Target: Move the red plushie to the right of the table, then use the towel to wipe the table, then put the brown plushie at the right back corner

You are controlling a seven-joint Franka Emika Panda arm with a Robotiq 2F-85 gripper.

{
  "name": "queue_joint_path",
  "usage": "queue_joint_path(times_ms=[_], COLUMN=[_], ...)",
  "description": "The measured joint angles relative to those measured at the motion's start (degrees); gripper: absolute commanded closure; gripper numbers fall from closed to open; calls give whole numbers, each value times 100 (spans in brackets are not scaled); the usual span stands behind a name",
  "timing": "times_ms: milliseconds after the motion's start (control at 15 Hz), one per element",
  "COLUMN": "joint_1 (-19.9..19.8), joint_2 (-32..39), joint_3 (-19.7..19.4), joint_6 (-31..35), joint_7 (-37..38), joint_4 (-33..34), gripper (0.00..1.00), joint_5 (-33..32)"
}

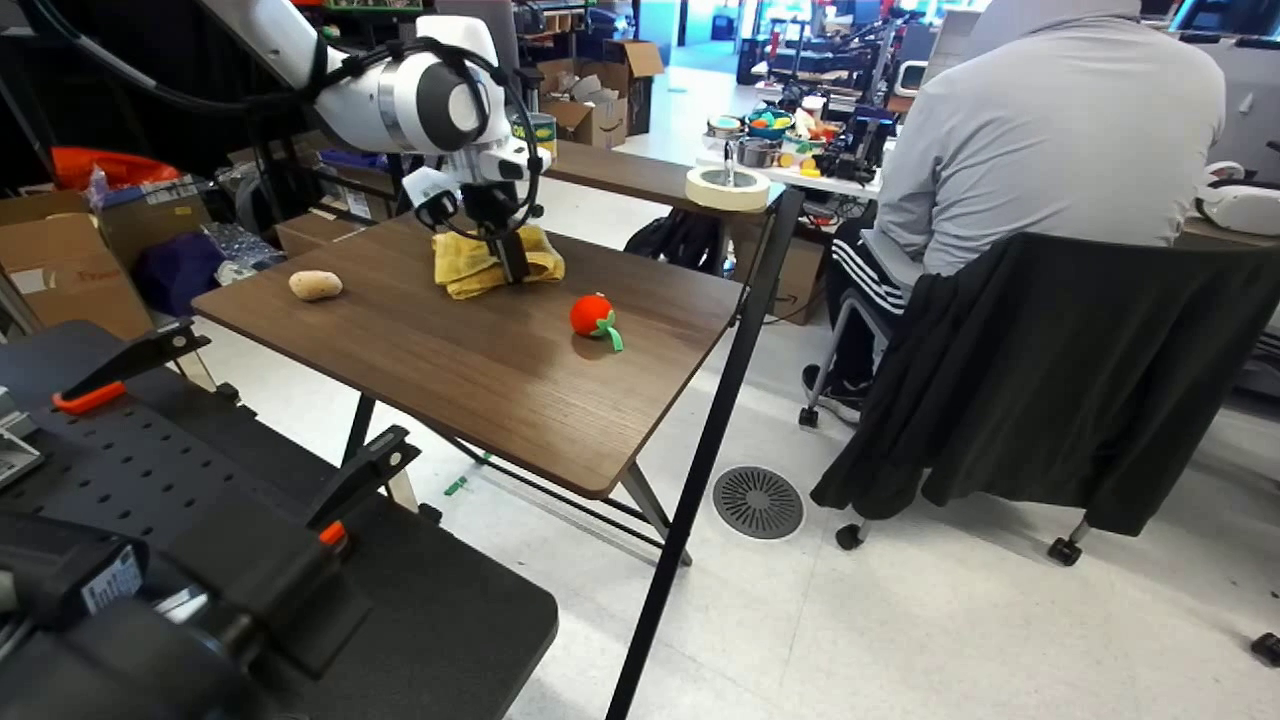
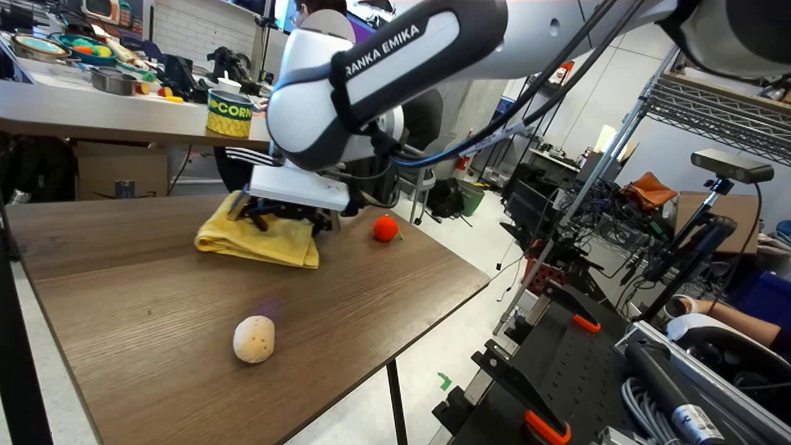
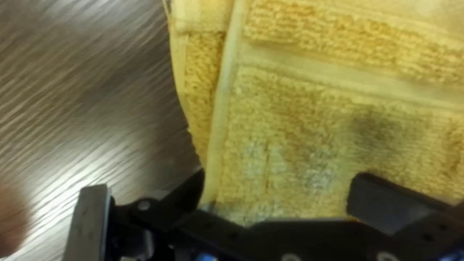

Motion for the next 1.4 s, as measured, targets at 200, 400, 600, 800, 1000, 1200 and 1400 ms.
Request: queue_joint_path(times_ms=[200,400,600,800,1000,1200,1400], joint_1=[-25,-24,77,283,444,485,422], joint_2=[-190,-273,-341,-485,-728,-896,-844], joint_3=[-539,-743,-710,-696,-696,-691,-636], joint_6=[-27,-364,-423,-383,-361,-361,-235], joint_7=[339,618,641,731,874,941,972], joint_4=[-446,-581,-615,-666,-750,-816,-832], gripper=[0,0,0,0,0,0,0], joint_5=[-109,-334,-501,-596,-637,-637,-637])
